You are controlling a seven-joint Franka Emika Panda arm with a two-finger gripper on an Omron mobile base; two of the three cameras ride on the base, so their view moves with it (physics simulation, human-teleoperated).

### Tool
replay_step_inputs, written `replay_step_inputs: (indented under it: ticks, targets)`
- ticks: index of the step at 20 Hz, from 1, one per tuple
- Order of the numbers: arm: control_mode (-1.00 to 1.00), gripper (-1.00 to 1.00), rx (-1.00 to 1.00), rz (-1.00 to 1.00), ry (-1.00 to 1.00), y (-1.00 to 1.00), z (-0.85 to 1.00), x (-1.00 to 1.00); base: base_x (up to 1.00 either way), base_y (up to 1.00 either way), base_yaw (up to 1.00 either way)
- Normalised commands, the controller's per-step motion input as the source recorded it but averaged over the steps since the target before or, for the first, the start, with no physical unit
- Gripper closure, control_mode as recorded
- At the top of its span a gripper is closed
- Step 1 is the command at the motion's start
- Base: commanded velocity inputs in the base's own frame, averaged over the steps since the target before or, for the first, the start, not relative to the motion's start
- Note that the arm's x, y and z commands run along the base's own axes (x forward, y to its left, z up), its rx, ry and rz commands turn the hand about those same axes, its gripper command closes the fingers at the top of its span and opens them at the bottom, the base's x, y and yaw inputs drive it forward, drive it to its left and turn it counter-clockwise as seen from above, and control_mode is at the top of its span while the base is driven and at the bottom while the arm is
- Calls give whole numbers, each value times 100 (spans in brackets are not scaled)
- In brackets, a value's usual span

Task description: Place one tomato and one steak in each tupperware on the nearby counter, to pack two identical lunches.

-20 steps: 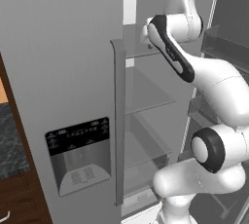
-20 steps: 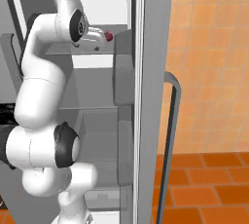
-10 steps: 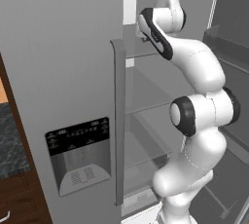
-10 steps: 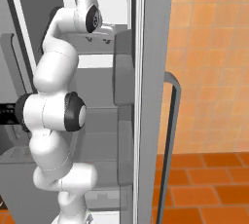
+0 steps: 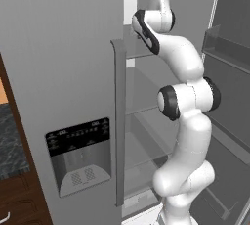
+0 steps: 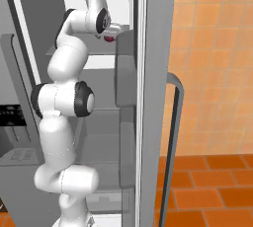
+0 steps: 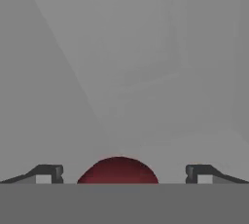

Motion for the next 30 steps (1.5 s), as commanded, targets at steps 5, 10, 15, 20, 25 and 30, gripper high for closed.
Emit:
replay_step_inputs:
  ticks: [5,10,15,20,25,30]
  targets:
    - [-100,-100,-4,5,-16,0,-25,65,0,0,0]
    - [-100,-100,-6,1,-2,0,-16,0,0,0,0]
    - [-100,-100,-7,0,0,0,-32,-14,0,0,0]
    - [-100,-100,-5,0,1,0,-36,-19,0,0,0]
    - [-100,100,-2,0,3,0,-23,0,0,0,0]
    - [-100,100,0,2,0,0,-9,-72,0,0,0]
